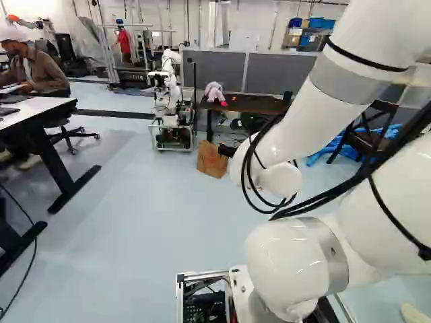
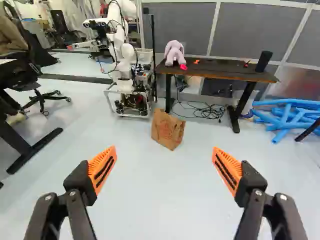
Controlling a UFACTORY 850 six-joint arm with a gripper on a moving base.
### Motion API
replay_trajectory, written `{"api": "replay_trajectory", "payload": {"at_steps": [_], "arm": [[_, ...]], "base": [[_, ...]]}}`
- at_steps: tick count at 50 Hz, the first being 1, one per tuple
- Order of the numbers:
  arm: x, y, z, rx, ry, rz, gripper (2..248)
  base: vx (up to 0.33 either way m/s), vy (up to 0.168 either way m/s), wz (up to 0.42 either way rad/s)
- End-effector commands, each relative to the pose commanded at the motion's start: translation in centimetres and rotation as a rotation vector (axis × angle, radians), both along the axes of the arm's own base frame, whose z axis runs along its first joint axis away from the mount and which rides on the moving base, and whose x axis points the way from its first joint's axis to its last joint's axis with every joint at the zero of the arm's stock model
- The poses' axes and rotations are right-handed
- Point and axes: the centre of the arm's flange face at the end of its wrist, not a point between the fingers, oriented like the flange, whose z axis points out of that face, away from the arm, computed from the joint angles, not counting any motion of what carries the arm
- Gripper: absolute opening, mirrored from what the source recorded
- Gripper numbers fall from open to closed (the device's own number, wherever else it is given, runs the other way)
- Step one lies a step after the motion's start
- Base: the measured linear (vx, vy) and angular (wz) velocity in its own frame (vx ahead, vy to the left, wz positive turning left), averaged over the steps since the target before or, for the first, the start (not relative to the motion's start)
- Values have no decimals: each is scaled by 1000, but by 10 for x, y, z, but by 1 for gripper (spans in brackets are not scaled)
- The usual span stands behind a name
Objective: Pick up the bag on the ground and place it on the table
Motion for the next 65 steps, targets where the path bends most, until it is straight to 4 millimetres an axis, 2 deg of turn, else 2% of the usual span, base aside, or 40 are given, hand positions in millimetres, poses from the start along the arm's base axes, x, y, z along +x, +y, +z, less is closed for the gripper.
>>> {"api": "replay_trajectory", "payload": {"at_steps": [27, 65], "arm": [[0, 0, 0, 0, 0, 0, 247], [0, 0, 0, 0, 0, 0, 247]], "base": [[2, -2, -3], [64, -4, -6]]}}
